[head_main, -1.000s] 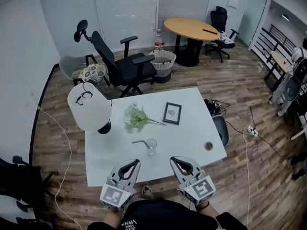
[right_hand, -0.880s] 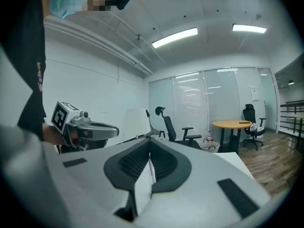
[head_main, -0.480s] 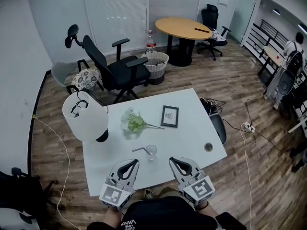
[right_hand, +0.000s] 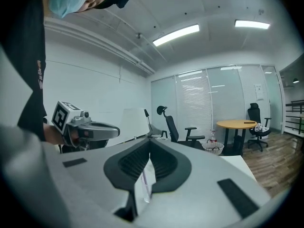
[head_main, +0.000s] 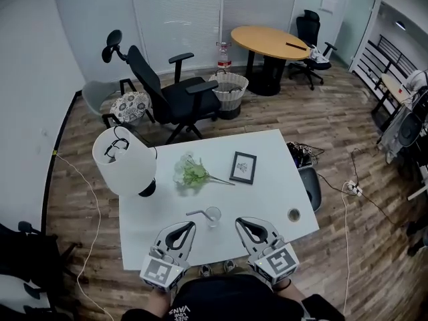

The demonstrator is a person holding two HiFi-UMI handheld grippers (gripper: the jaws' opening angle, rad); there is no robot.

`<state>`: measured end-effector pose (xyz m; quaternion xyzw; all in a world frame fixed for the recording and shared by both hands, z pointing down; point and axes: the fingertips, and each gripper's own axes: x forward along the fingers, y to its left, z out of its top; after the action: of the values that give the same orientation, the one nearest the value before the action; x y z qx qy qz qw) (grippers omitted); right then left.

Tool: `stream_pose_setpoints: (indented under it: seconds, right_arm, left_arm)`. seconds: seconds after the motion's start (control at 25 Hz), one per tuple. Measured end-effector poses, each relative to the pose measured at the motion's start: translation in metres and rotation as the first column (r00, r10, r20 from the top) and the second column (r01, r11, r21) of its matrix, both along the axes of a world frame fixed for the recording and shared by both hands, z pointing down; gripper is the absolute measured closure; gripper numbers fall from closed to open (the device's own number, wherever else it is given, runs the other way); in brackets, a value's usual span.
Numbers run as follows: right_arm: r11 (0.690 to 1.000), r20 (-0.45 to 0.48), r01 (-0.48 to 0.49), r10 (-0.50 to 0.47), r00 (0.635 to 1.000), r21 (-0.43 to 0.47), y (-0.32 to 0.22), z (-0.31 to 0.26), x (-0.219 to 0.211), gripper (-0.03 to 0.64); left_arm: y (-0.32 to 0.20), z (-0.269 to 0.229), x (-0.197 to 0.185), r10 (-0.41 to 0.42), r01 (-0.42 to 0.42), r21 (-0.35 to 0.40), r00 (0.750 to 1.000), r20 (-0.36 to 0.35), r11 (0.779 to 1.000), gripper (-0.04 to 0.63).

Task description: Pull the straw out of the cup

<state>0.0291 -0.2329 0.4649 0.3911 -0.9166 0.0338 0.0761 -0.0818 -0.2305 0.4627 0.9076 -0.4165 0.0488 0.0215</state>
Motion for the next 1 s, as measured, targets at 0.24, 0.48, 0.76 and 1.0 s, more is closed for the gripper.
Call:
stream_pose_setpoints:
  seconds: [0.24,0.48,0.76,1.0]
  right_arm:
    - [1.000,0.000,0.024,-0.024,1.000,-0.007,-0.006,0.003,0.001,0.600]
    - [0.999,-0.011,0.032,-0.032,0.999,-0.006,-0.013,0.004,0.005,0.600]
    - [0.999,-0.013,0.049,-0.049,0.999,-0.007,-0.017,0.006,0.007,0.600]
    - [0.998,-0.016,0.052,-0.052,0.999,-0.023,-0.020,0.010,0.005,0.600]
  left_arm:
    - [-0.003,0.016,0.003,-0.015,0.016,-0.017,1.000,0.017,1.000,0.582]
    - [-0.009,0.023,0.009,-0.012,0.013,-0.019,1.000,0.019,1.000,0.581]
    - [-0.013,0.023,0.015,-0.014,0.014,-0.024,1.000,0.017,1.000,0.582]
    - [-0.016,0.026,0.012,-0.031,0.032,-0.049,0.999,0.012,0.998,0.582]
